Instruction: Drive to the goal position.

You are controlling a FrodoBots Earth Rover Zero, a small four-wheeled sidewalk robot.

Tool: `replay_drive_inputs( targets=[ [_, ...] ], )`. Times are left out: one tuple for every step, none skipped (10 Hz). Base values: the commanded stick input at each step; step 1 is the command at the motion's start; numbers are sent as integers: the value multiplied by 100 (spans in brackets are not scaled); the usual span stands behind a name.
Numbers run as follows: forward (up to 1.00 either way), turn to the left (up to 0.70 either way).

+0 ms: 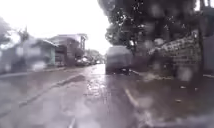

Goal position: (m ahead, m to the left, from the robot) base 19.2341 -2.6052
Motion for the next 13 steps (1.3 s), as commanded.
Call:
replay_drive_inputs(
  targets=[
    [100,26],
    [100,0],
    [100,0],
    [100,0],
    [100,0],
    [100,0],
    [100,0],
    [100,0],
    [100,0],
    [100,0],
    [100,0],
    [100,0],
    [100,0]
  ],
)
